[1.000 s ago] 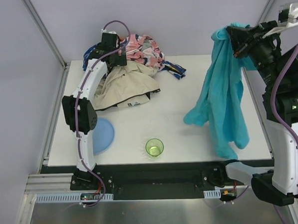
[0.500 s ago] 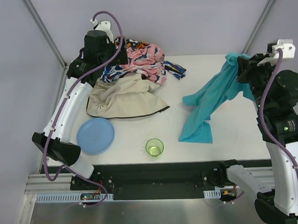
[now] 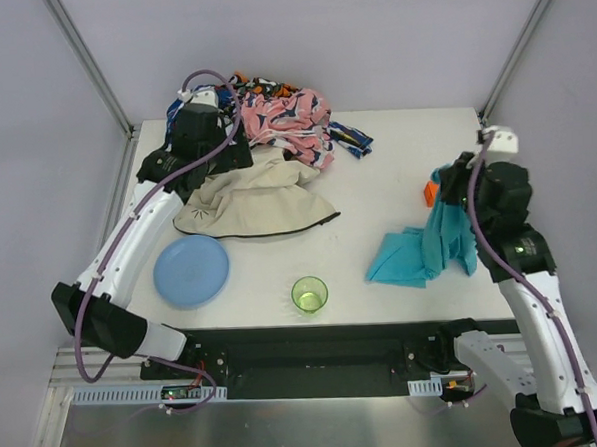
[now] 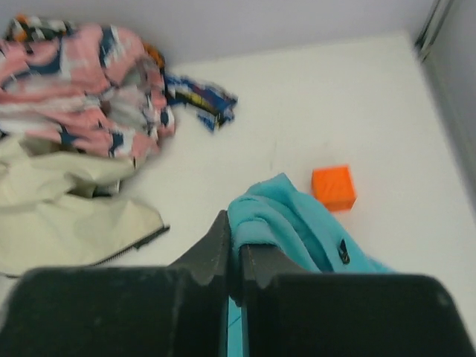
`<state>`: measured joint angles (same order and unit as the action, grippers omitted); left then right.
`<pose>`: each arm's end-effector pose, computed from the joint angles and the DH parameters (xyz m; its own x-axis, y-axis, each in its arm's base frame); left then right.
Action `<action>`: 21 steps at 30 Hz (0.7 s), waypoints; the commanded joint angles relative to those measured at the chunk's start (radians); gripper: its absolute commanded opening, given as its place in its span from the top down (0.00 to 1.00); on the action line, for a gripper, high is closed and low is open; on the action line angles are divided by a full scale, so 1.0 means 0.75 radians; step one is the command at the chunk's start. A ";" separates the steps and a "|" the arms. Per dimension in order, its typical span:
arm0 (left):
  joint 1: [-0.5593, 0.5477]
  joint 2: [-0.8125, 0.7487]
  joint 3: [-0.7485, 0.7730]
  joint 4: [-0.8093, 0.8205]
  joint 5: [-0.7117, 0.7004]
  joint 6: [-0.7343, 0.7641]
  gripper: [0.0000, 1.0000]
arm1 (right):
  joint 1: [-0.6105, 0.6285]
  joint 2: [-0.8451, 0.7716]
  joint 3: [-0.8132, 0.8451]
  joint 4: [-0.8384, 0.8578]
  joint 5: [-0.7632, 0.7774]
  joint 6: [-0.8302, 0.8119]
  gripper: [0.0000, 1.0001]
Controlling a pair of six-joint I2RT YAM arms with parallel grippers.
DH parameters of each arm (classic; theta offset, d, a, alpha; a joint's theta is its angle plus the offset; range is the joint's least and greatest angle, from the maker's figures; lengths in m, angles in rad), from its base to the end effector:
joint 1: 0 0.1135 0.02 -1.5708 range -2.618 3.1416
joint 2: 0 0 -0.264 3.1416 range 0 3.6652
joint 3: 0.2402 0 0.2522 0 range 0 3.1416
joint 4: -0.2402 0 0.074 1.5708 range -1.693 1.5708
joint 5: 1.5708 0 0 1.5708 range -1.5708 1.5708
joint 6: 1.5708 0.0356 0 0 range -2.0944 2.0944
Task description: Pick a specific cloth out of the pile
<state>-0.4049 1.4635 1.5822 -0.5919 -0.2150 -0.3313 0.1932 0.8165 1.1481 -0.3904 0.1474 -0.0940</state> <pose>0.3014 -0.1209 0.4150 -0.4645 -0.1466 -0.8733 0.0626 0.9783 -0.1976 0.1583 0.0257 0.4360 -0.0531 -0.1050 -0.9931 -0.0512 0.9934 -0.1023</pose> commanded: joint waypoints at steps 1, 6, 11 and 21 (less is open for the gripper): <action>0.002 -0.172 -0.135 0.004 -0.079 -0.114 0.01 | -0.008 -0.068 -0.338 0.209 -0.143 0.270 0.99; 0.002 -0.258 -0.291 -0.004 -0.090 -0.180 0.01 | -0.008 -0.103 -0.653 0.253 0.034 0.432 0.99; 0.002 -0.315 -0.406 -0.041 -0.108 -0.215 0.01 | -0.012 -0.003 -0.833 0.259 0.100 0.475 0.90; 0.002 -0.368 -0.537 -0.060 -0.055 -0.268 0.01 | -0.014 0.003 -0.525 -0.005 0.298 0.391 0.04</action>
<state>-0.4049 1.2282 1.1938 -0.6384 -0.2657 -0.4923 0.1875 0.8490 0.5587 -0.3176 0.2249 0.2062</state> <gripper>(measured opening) 0.990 0.952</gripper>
